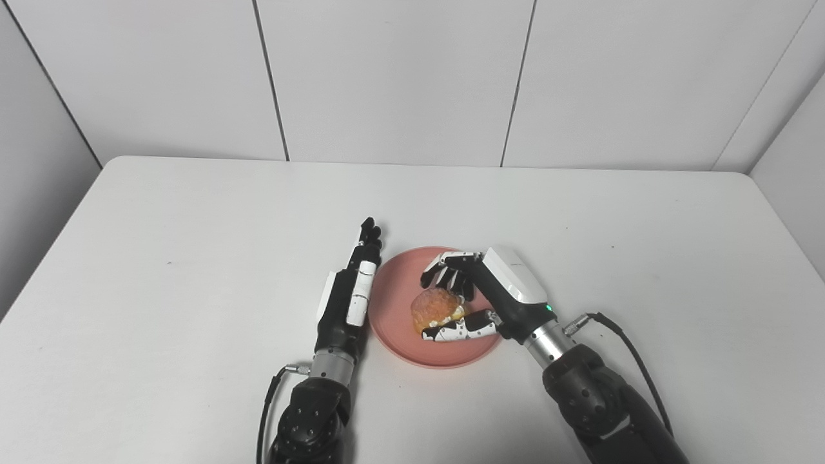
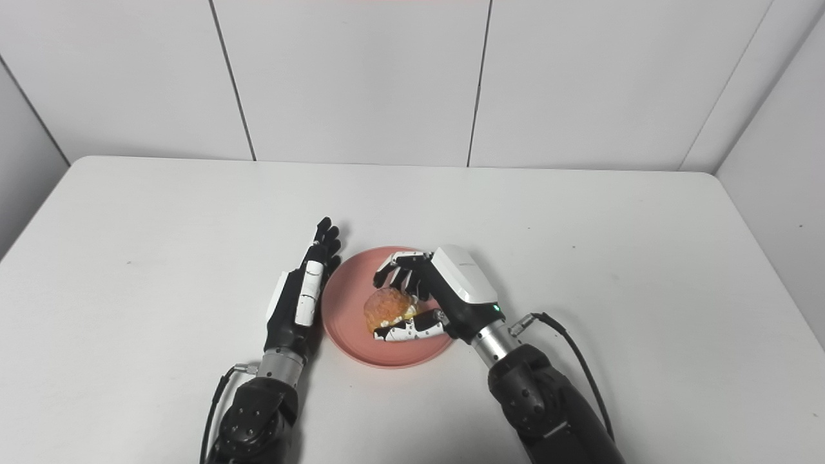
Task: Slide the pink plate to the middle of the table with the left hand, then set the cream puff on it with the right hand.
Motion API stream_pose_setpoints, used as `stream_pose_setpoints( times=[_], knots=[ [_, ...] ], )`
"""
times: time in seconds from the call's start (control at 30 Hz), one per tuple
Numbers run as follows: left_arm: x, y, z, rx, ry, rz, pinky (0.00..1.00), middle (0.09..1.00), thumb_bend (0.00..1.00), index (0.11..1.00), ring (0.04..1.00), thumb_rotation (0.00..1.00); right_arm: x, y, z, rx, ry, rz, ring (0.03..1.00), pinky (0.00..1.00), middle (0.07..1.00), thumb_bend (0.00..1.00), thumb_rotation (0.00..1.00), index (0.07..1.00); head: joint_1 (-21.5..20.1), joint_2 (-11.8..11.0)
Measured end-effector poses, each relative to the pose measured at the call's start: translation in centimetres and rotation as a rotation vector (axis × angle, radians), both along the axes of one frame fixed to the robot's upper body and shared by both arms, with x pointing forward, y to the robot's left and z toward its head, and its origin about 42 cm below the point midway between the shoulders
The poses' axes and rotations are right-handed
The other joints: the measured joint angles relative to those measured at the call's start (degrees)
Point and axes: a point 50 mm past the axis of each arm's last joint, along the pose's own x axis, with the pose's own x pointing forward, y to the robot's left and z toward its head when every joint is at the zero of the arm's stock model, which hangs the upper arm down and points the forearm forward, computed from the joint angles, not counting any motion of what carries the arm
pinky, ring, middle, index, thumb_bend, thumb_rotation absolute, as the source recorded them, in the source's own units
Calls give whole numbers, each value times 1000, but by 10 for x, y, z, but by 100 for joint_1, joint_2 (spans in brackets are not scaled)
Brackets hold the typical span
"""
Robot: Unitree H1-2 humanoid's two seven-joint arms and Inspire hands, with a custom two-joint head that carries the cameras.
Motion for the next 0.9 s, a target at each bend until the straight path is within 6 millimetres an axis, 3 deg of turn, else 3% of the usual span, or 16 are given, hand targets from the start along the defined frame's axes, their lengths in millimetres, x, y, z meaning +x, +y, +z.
stream_pose_setpoints(
  times=[0.4,0.53,0.6,0.7,0.73,0.8,0.9],
  knots=[
    [-2,1,3,-4,-3,2,1000,1000,742,1000,1000,1000,8,9,0,-7,-44,4,365,299,426,513,0,517,-8,175],
    [-2,1,3,-8,-3,0,1000,1000,747,1000,1000,1000,6,11,7,-20,-61,24,493,409,473,517,0,515,-70,210],
    [-2,1,3,-8,-2,-2,1000,1000,739,1000,1000,1000,6,11,9,-23,-71,25,612,524,625,506,102,500,-79,210],
    [-2,1,3,-8,-3,-4,1000,1000,732,1000,1000,1000,5,8,12,-35,-84,26,700,611,731,504,146,499,-96,228],
    [-2,1,3,-8,-3,-5,1000,1000,730,1000,1000,1000,3,6,14,-40,-98,28,724,634,759,542,237,630,-96,228],
    [-2,2,3,-7,1,-4,1000,1000,723,1000,1000,1000,0,4,21,-47,-130,31,766,664,803,579,366,754,-96,228],
    [-2,2,3,-6,2,-4,1000,1000,718,1000,1000,1000,-3,1,27,-49,-152,34,790,692,824,602,448,793,-96,263]
  ],
)
